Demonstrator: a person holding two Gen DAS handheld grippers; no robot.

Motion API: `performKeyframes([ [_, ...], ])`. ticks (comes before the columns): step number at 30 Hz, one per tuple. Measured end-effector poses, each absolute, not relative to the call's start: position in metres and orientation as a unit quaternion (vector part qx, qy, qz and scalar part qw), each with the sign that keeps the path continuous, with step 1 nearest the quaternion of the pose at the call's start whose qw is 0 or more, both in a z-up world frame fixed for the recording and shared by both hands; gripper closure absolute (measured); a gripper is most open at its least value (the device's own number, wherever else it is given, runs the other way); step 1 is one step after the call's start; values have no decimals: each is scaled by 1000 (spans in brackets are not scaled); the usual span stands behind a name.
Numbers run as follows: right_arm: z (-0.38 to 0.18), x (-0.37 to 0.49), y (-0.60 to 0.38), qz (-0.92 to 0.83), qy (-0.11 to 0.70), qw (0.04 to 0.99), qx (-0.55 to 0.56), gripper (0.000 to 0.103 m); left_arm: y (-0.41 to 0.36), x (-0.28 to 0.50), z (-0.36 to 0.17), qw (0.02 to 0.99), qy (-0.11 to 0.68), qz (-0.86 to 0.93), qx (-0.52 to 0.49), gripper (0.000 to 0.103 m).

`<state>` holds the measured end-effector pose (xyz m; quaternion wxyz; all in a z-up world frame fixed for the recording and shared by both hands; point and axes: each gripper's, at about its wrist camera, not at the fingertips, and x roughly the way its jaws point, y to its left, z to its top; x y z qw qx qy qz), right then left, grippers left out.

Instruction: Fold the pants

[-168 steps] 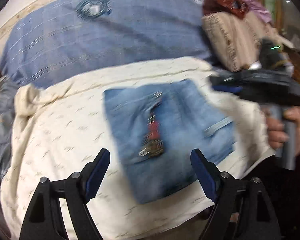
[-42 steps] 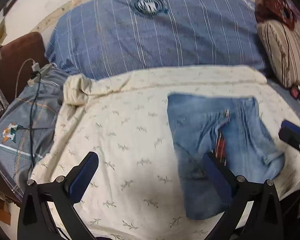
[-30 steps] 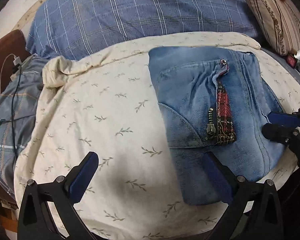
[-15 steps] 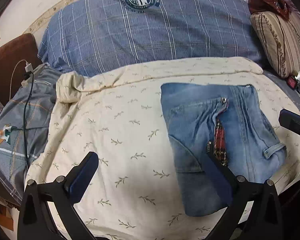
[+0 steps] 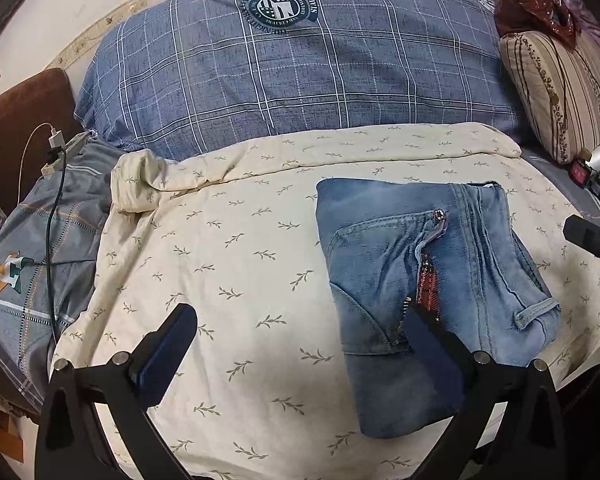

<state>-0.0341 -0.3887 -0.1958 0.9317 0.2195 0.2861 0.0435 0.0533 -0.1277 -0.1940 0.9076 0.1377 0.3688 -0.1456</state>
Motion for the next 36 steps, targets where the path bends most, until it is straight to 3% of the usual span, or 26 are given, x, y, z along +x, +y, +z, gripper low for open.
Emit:
performKeyframes([
  [15, -217, -23, -414, 31, 332, 908, 254, 41, -124, 80, -215, 899, 390, -145, 135, 0],
  [26, -260, 29, -451, 104, 441, 832, 319, 39, -120, 160, -249, 807, 503, -308, 34, 0],
  [36, -276, 48, -449, 173, 457, 801, 347, 34, -142, 166, -266, 765, 514, -388, -15, 0],
])
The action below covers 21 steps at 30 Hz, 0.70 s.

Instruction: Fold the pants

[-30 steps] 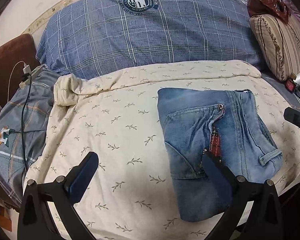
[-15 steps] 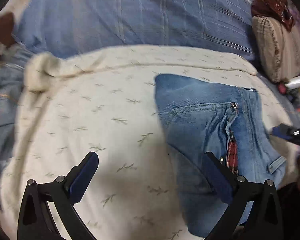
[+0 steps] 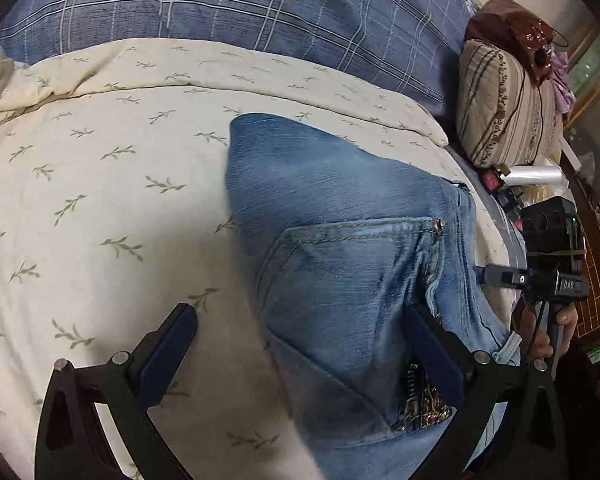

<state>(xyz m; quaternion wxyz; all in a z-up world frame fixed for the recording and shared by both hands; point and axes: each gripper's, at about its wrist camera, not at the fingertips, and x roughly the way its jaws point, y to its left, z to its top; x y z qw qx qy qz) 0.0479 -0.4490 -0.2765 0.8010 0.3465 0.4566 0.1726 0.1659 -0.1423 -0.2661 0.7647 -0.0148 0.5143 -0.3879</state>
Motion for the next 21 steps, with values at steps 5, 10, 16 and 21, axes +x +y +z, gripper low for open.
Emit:
performKeyframes([
  [5, -268, 49, -429, 172, 454, 817, 312, 45, -156, 168, -265, 753, 511, -414, -23, 9],
  [10, -262, 49, -422, 148, 451, 828, 297, 73, -165, 173, -261, 741, 518, -426, -28, 32],
  [16, -248, 49, -413, 150, 436, 835, 301, 79, -165, 173, -245, 743, 516, -425, -34, 47],
  [21, -229, 61, -406, 151, 430, 837, 302, 79, -159, 181, -219, 758, 503, -414, -30, 49],
])
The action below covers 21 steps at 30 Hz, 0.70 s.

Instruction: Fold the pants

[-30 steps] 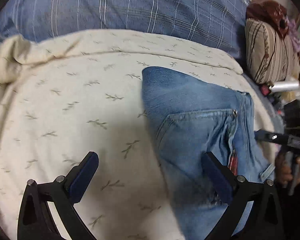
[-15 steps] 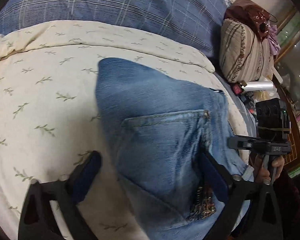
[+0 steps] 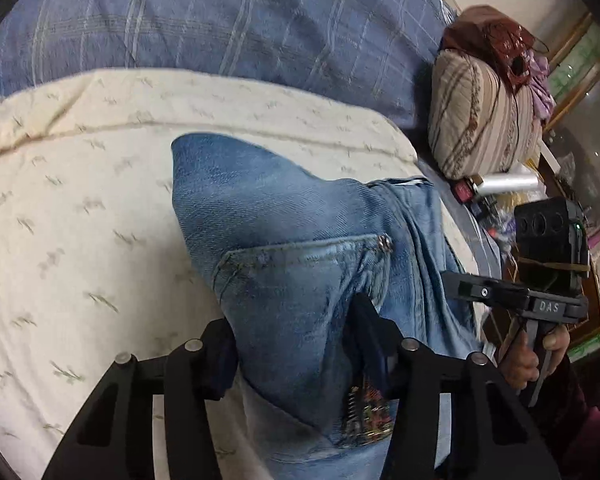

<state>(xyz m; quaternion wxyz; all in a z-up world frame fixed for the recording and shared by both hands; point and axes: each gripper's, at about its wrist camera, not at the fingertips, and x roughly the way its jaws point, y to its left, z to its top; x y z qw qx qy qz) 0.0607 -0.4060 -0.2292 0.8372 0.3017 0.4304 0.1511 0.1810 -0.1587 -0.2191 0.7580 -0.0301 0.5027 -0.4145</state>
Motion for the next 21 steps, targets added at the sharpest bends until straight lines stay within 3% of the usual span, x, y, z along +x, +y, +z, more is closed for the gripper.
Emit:
performKeyframes([
  [11, -198, 124, -394, 171, 367, 843, 355, 79, -140, 235, -166, 802, 475, -363, -13, 49],
  [21, -249, 169, -397, 127, 407, 826, 369, 80, -146, 277, -228, 802, 517, -299, -6, 46],
])
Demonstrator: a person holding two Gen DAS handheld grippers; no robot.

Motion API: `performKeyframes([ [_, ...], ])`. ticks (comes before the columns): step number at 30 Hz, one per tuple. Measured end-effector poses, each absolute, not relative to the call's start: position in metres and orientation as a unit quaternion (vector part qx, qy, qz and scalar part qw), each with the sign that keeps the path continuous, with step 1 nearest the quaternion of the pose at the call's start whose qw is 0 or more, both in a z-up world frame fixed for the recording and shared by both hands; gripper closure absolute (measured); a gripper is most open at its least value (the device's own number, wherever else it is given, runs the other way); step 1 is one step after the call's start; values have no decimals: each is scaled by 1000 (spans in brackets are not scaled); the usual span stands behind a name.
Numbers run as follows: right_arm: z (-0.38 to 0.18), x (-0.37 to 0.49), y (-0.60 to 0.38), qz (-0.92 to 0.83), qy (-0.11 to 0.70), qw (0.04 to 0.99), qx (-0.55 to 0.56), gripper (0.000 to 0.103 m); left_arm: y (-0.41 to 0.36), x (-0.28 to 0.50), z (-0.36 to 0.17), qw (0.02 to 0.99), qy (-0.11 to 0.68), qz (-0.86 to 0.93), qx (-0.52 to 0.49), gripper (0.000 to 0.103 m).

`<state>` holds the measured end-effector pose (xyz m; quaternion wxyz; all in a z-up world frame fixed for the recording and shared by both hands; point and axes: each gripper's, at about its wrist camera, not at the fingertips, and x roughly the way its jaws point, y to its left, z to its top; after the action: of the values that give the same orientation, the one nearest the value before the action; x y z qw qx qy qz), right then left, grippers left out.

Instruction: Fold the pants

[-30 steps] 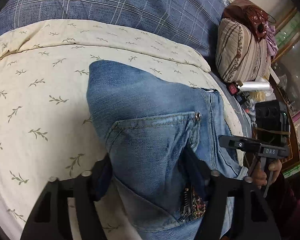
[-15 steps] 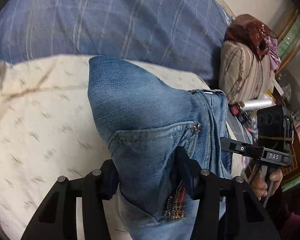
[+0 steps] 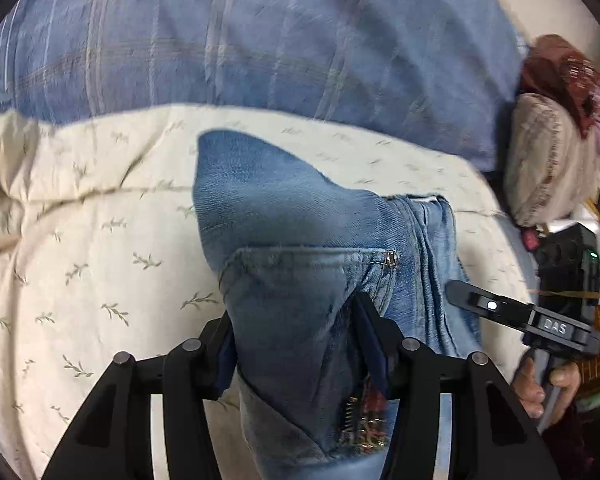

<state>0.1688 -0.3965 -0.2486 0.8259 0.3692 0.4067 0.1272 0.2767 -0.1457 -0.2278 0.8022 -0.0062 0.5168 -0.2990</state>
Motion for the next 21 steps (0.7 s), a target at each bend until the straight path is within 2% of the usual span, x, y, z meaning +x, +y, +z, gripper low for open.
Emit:
performKeyframes([
  [2, -255, 174, -396, 102, 421, 834, 342, 80, -148, 283, -241, 806, 524, -275, -7, 41],
  [3, -258, 175, -396, 100, 424, 836, 334, 76, -147, 284, -244, 808, 524, -271, -10, 39],
  [5, -260, 175, -395, 97, 422, 839, 329, 75, -145, 282, -241, 820, 516, -248, -5, 27],
  [9, -249, 166, -393, 86, 413, 851, 313, 70, -145, 263, -220, 847, 488, -213, 17, 25],
  [14, -217, 134, -379, 58, 367, 895, 247, 70, -132, 220, -172, 896, 410, -168, 42, 16],
  [21, -163, 65, -340, 53, 297, 938, 171, 69, -119, 157, -119, 933, 329, -131, 63, 14],
])
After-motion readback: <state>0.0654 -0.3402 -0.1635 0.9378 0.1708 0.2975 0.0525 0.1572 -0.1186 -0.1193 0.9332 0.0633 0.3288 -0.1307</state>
